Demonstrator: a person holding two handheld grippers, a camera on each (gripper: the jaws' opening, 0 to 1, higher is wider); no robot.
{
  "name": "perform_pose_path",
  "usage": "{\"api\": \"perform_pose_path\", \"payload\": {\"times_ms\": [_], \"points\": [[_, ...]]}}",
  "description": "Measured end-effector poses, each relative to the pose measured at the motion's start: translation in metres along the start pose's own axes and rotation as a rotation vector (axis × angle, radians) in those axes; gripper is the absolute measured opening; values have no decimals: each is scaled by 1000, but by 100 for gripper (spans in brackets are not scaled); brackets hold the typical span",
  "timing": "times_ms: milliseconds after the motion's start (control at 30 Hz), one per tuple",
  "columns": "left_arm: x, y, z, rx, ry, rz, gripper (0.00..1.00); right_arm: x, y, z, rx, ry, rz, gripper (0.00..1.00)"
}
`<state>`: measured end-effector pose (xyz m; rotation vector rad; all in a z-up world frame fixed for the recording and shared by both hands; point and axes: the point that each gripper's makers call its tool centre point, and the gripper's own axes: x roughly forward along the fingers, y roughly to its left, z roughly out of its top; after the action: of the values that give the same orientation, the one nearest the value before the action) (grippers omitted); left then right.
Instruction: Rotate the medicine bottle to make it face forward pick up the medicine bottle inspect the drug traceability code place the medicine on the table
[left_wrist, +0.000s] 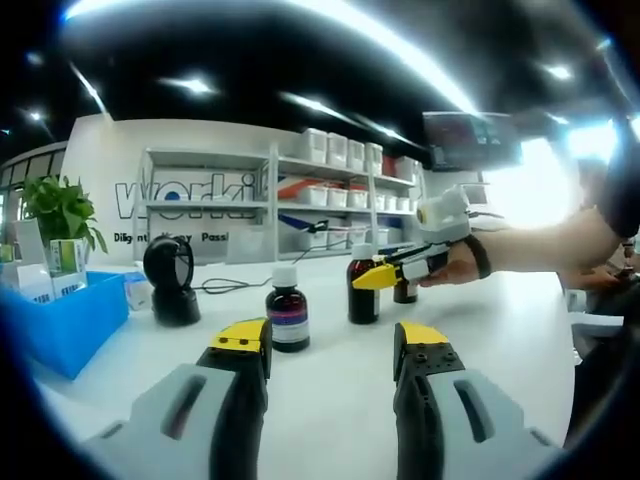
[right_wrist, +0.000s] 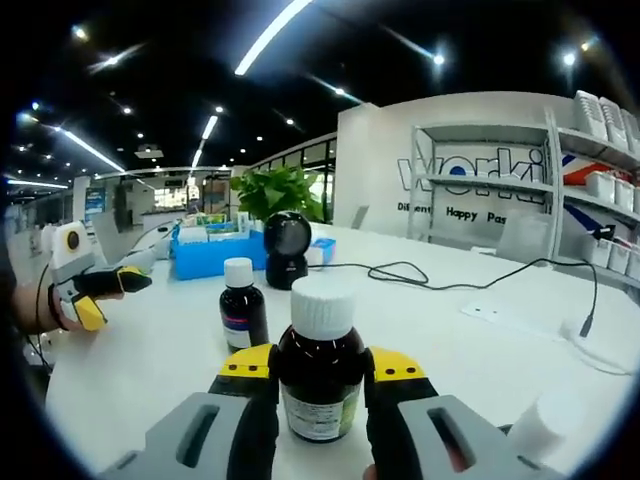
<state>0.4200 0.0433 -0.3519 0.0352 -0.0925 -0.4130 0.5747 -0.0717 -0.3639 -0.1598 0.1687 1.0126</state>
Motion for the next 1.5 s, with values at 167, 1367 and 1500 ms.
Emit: {"api": "perform_pose_path", "payload": {"times_ms": [167, 1367, 1500], "points": [[0, 1, 0, -1, 0, 3, 40, 0, -1, 0, 4, -1, 1, 29], [0, 1, 2, 10, -8, 6, 40, -5, -4, -3, 92, 27, -358, 28], [0, 1, 2, 9, -10, 7, 40, -7, 0, -3, 94, 29, -417, 28]]}}
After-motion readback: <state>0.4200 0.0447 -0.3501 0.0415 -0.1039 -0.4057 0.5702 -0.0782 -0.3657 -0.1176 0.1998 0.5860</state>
